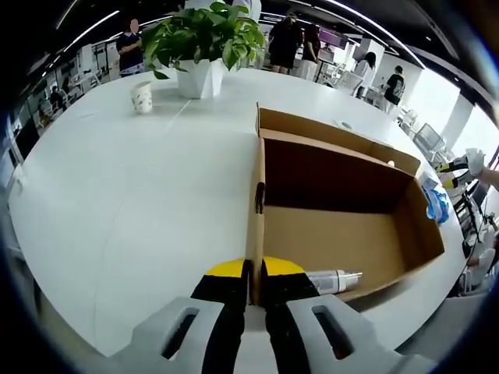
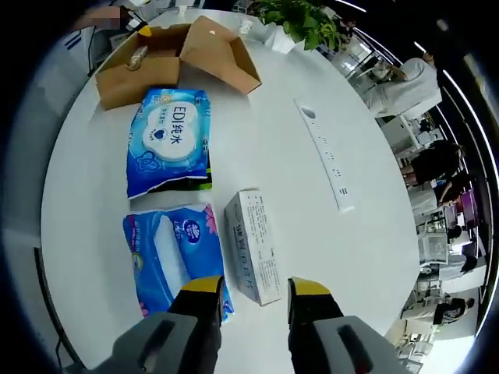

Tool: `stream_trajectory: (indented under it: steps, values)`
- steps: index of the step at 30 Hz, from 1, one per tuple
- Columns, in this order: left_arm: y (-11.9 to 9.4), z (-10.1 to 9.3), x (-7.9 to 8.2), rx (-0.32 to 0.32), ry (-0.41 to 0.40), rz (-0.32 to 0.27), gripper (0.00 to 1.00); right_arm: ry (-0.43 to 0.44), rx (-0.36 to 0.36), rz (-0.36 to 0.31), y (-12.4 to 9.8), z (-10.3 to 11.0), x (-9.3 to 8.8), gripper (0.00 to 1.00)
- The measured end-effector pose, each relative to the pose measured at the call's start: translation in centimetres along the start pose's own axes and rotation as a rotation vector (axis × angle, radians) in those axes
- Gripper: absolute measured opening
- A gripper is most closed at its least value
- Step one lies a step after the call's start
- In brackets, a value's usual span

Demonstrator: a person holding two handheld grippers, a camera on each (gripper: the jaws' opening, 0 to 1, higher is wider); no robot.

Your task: Operate the shoe box by opening the lid, removing the specified soft item, and placing it in the target area until the item is outside and the box remains undamaged.

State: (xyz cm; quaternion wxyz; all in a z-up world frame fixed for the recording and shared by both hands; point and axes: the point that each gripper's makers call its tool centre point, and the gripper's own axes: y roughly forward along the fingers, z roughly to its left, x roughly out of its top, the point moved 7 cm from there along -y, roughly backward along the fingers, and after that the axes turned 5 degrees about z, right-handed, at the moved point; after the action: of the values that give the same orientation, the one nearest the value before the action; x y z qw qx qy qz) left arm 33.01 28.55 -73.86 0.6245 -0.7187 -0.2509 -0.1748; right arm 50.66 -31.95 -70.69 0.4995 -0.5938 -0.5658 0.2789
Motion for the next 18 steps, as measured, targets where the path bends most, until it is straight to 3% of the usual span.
stream_trajectory:
  steps: [7,13,18]
  values:
    - [-0.2,-0.5,-0.3,0.001,0.041,-0.008,0.05,0.127,-0.013,-0.059,-1.7,1.6,0.9,0.40]
    - [-0.4,-0.6,-0.3,-0.006,0.070,-0.011,0.07,0.176,-0.014,-0.091,-3.0,3.8,2.0,0.44]
    - [-0.7,-0.7,0.1,-0.007,0.110,-0.018,0.17,0.219,-0.013,-0.128,-3.9,5.7,3.0,0.47]
